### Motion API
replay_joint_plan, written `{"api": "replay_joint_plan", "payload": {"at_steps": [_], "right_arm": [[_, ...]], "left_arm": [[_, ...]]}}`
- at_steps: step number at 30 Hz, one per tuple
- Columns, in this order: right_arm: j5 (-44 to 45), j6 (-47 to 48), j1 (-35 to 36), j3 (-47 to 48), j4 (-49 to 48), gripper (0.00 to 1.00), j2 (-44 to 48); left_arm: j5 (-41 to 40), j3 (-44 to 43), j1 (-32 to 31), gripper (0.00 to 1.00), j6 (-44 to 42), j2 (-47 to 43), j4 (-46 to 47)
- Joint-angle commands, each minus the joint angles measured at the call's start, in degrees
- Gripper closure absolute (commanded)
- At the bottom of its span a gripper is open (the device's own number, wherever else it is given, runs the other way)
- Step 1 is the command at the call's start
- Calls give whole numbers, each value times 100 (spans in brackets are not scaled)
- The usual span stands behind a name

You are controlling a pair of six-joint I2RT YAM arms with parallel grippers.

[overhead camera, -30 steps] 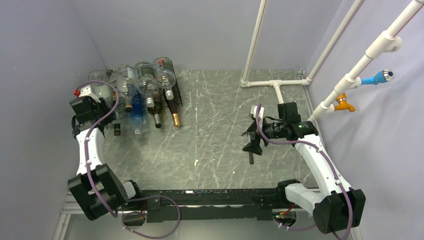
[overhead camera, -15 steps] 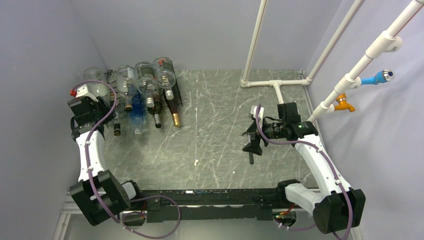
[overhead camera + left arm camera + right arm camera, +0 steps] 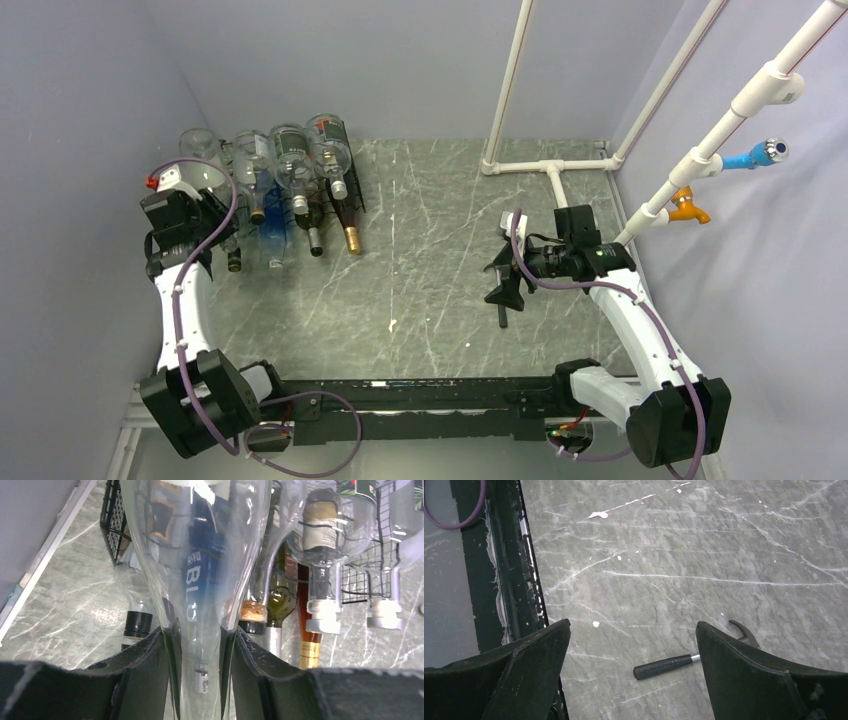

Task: Take the wine bottle off the wine rack
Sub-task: Pick up the wine bottle from the wine rack.

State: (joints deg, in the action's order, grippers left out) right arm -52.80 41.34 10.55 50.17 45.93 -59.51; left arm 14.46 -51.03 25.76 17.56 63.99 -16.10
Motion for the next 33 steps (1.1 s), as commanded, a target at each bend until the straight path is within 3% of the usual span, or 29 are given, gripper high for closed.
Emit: {"api": "replay_joint_plan", "payload": {"at_steps": [1, 16, 33], "right_arm": [[-64, 23, 34, 1, -199, 0, 114], [-64, 14, 48, -7, -207, 0, 132], [-38, 6, 79, -14, -225, 0, 133]], "left_arm": [[367, -767, -91, 100, 99, -533, 1296], [549, -1061, -670, 100, 485, -614, 1142], [369, -1082, -1762, 100, 1003, -504, 1513]]}}
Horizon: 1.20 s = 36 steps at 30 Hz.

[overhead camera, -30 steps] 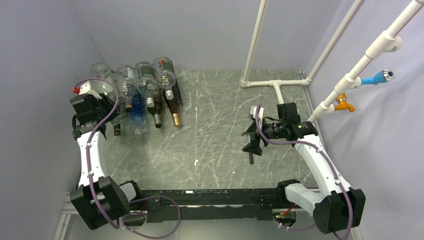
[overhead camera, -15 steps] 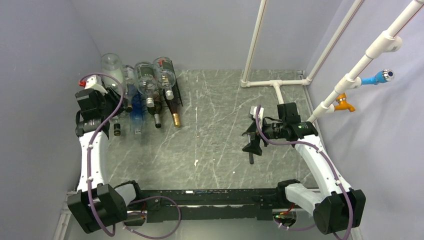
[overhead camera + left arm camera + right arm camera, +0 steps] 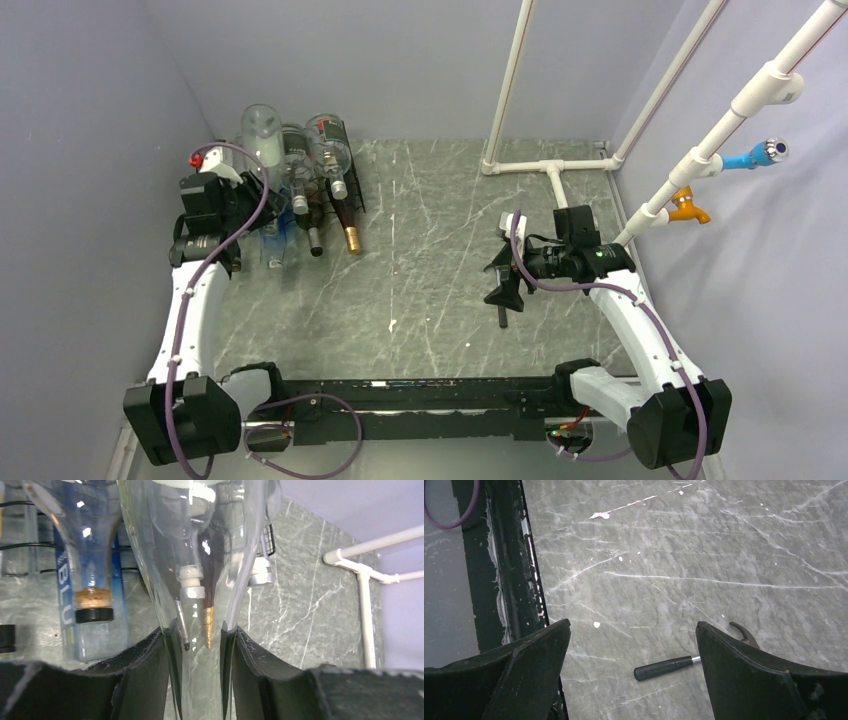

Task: Take the wine bottle off the wine rack
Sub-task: Pick up the wine bottle from the wine rack.

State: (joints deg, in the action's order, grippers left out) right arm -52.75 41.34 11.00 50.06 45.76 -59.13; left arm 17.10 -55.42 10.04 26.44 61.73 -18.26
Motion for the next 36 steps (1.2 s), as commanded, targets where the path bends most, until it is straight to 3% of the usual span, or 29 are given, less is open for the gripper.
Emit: {"api": "replay_joint_plan", "payload": {"at_steps": [1, 36], "right_arm": [[-42, 5, 41, -5, -208, 0, 103], [-98, 164, 43, -23, -178, 0, 95]], "left_arm": [[96, -652, -262, 100, 142, -264, 1757], [477, -610, -2973, 100, 1535, 629, 3038]]}}
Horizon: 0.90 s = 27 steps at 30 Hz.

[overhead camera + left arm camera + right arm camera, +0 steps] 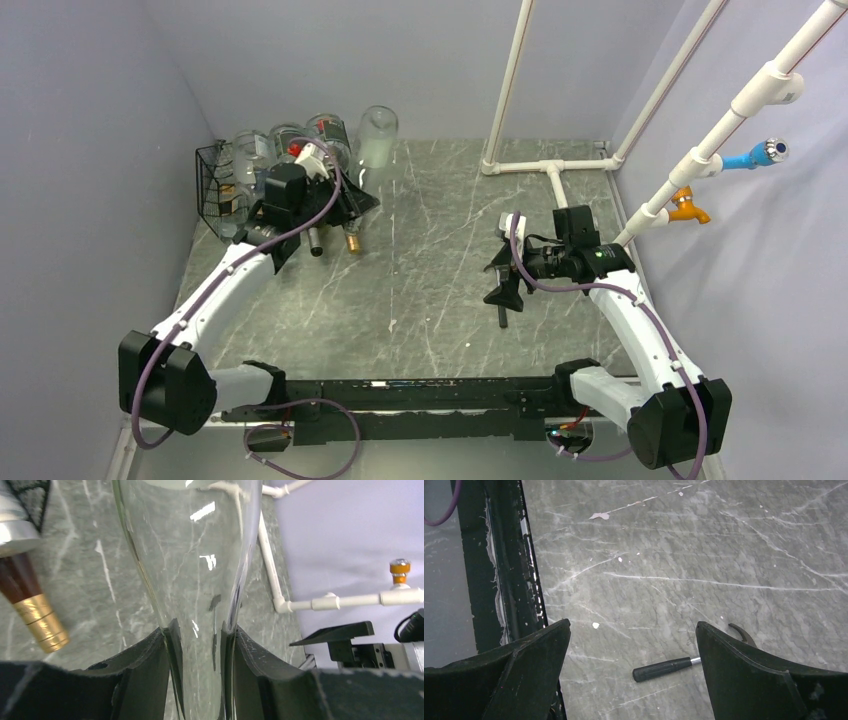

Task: Take the wine bottle off the wine rack
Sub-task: Pick up the wine bottle from the wine rack.

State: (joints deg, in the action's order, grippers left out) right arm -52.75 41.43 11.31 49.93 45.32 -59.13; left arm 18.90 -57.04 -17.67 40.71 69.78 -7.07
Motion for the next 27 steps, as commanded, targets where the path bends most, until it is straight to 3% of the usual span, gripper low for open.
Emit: {"api": "replay_joint_plan", "payload": {"at_steps": [1, 12, 18, 23, 27], "right_arm": [[-120, 188, 12, -10, -118, 0, 95], [-163, 582, -9, 135, 117, 0, 70], [-303, 1905, -6, 559, 949, 0, -104], [-539, 3638, -9, 920, 1794, 0, -381], [-568, 4126, -10, 1231, 1926, 0, -606]], "left_arm": [[332, -422, -269, 100, 139, -143, 1938], [797, -71, -858, 100, 549, 167, 2111], [1088, 87, -1140, 100, 754, 352, 2116], [1286, 257, -1338, 100, 894, 475, 2086], [1438, 342, -1512, 100, 948, 545, 1989]]}}
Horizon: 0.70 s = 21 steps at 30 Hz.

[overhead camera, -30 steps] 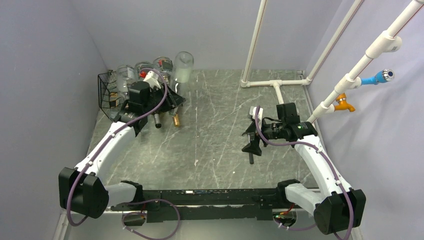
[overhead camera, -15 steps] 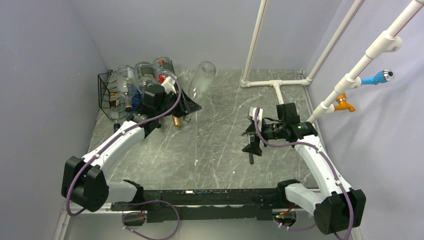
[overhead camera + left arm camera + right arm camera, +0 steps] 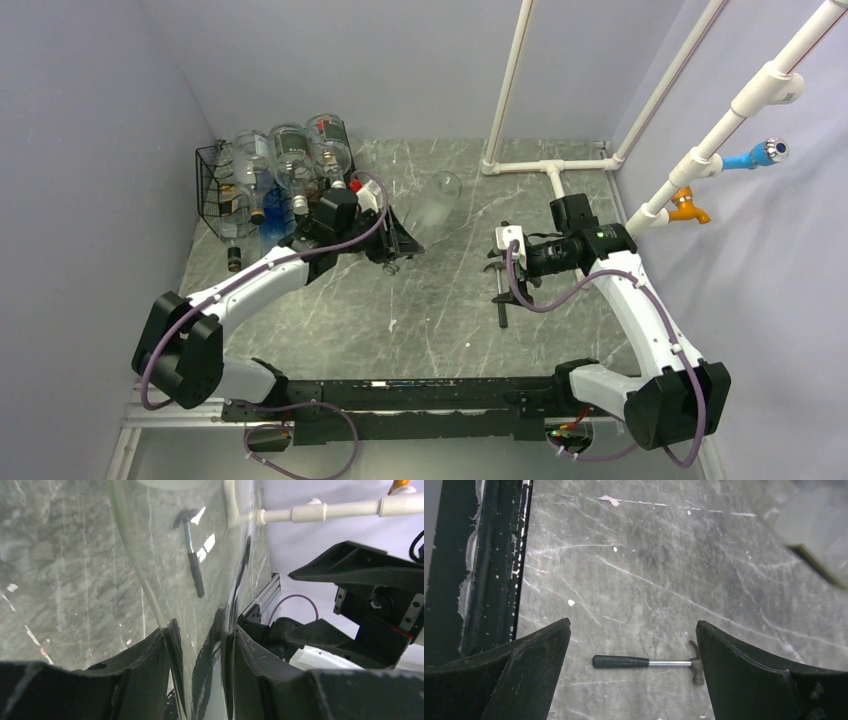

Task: Take the wine bottle off the wine rack
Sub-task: Pick up the wine bottle from the wine rack.

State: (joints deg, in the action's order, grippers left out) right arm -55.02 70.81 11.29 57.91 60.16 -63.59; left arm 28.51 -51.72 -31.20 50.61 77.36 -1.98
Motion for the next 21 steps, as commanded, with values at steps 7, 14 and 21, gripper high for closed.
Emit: {"api": "replay_joint_plan", "payload": {"at_steps": [7, 14, 21], "right_arm": [[-216, 935, 13, 804, -130, 0, -503], [102, 886, 150, 1051, -481, 0, -855], [518, 1194, 472, 1158, -540, 0, -1187]], "left_arm": [[665, -62, -401, 100, 41, -175, 1352], [842, 8, -615, 100, 148, -53, 1220], [902, -101, -894, 100, 227, 219, 1022]]}}
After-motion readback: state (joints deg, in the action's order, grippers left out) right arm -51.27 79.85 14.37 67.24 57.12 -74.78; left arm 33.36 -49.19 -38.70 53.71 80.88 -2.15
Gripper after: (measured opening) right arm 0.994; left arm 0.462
